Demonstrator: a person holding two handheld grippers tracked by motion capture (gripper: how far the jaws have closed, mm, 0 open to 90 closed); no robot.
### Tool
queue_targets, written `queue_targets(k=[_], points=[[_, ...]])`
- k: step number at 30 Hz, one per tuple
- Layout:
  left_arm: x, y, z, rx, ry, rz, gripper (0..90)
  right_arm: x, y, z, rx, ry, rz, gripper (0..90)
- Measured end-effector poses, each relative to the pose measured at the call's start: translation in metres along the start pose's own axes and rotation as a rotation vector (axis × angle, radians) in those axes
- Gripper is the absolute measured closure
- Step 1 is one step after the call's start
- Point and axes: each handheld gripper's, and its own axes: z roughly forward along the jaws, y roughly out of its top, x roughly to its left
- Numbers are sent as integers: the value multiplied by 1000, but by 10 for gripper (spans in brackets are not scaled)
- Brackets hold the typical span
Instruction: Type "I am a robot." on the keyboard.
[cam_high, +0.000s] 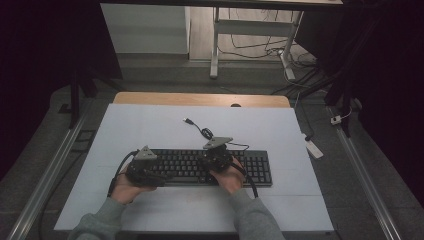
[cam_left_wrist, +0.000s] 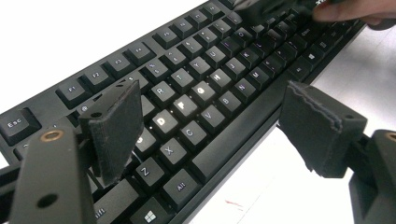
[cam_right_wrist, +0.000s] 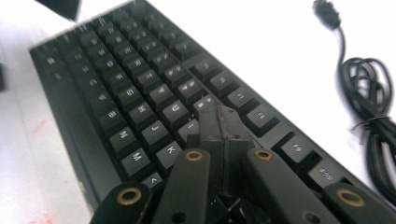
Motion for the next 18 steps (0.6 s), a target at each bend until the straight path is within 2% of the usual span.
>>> queue_targets(k=[2, 8, 14, 18], points=[[1, 0, 0, 0, 2, -3, 221, 0, -1, -7, -19, 1, 13, 894], [3, 0, 0, -4, 7, -14, 223, 1, -15, -28, -49, -2, 28, 764], [5, 0, 1, -7, 3, -30, 224, -3, -33, -53, -61, -16, 28, 666], [5, 1, 3, -2, 6, -32, 225, -4, -44, -69, -71, -19, 10, 615]])
